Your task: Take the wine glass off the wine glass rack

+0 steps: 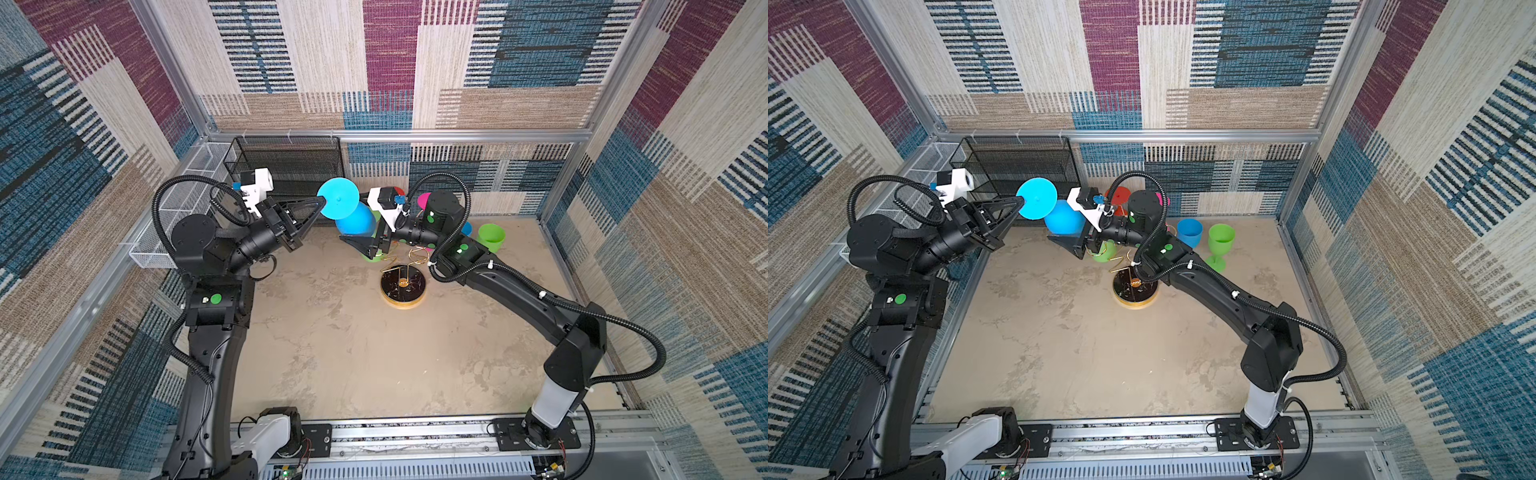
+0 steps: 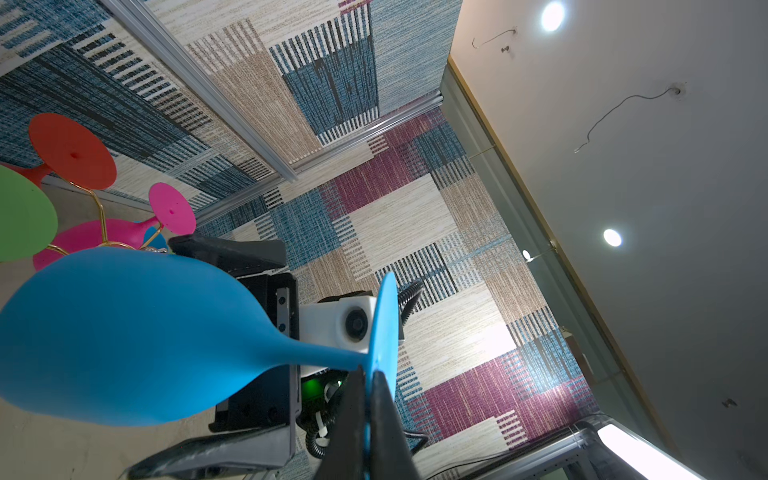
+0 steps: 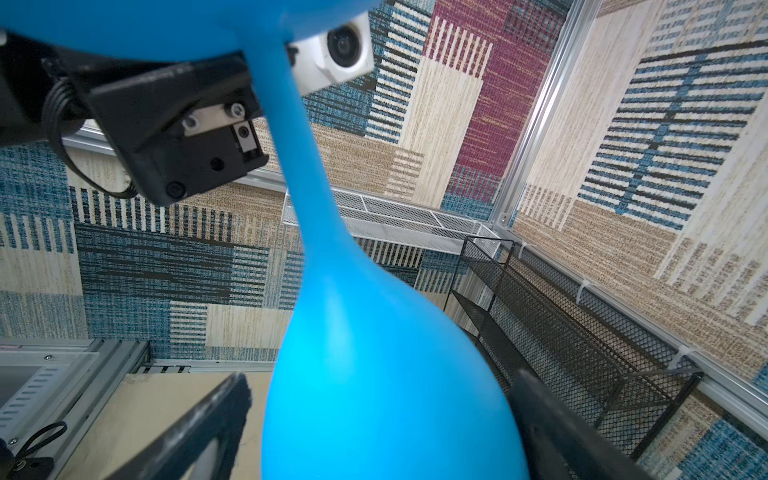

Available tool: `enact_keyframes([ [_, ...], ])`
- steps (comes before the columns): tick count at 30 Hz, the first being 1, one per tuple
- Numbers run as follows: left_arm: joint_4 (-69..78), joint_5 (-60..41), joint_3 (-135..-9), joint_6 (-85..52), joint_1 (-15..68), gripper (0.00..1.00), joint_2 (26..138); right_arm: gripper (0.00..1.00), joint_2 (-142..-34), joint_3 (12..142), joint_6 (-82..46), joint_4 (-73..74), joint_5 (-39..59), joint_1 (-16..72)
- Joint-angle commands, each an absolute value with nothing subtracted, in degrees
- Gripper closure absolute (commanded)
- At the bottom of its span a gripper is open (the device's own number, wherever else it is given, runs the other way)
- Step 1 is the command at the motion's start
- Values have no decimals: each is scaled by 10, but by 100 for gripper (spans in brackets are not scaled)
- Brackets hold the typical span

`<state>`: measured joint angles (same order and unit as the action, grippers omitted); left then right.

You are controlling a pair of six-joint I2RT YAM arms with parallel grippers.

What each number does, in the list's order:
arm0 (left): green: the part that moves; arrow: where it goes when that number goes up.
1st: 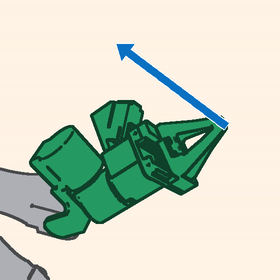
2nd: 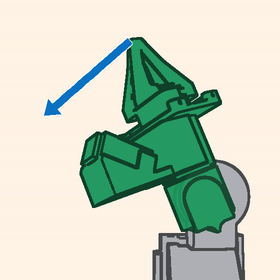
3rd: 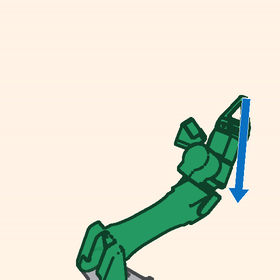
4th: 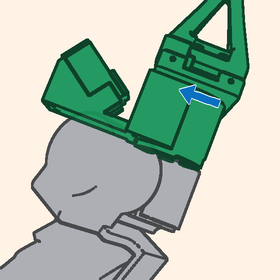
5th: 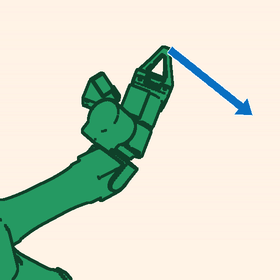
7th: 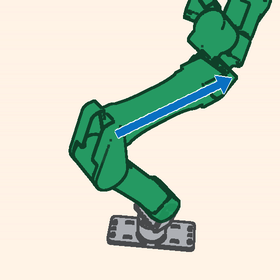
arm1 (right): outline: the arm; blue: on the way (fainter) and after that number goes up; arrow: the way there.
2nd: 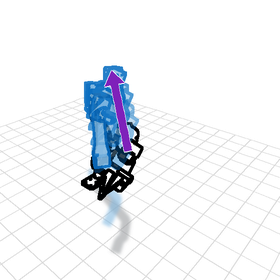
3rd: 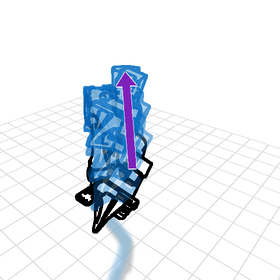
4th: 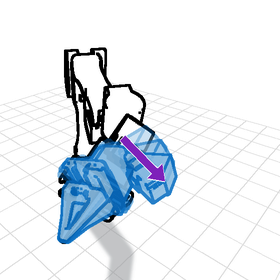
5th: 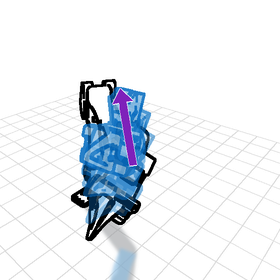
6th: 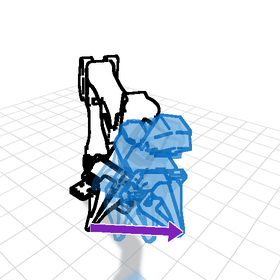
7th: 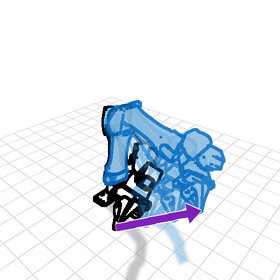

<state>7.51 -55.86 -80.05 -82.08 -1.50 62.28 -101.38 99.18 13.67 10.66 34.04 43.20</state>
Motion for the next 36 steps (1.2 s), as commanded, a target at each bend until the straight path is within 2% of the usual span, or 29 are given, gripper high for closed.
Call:
enact_keyframes([
  [1,112,-564,-799,-829,-15,100,623,0,-1017,1001,130,108,341,436],
  [7,122,-564,-796,-837,-15,100,626,4,-1019,1004,127,103,338,439],
  [22,142,-560,-789,-847,-14,100,629,22,-1020,1003,118,96,333,443],
  [24,143,-559,-790,-848,-15,100,630,19,-1020,1005,116,94,334,443],
  [27,145,-561,-790,-850,-15,100,631,3,-1024,1009,111,96,336,444],
  [28,145,-562,-790,-850,-15,100,632,2,-1026,1011,110,97,336,444],
  [32,156,-562,-787,-856,-15,100,632,2,-1037,1025,103,93,327,446],
  [36,168,-564,-784,-864,-15,100,634,10,-1047,1040,100,79,326,447],
])
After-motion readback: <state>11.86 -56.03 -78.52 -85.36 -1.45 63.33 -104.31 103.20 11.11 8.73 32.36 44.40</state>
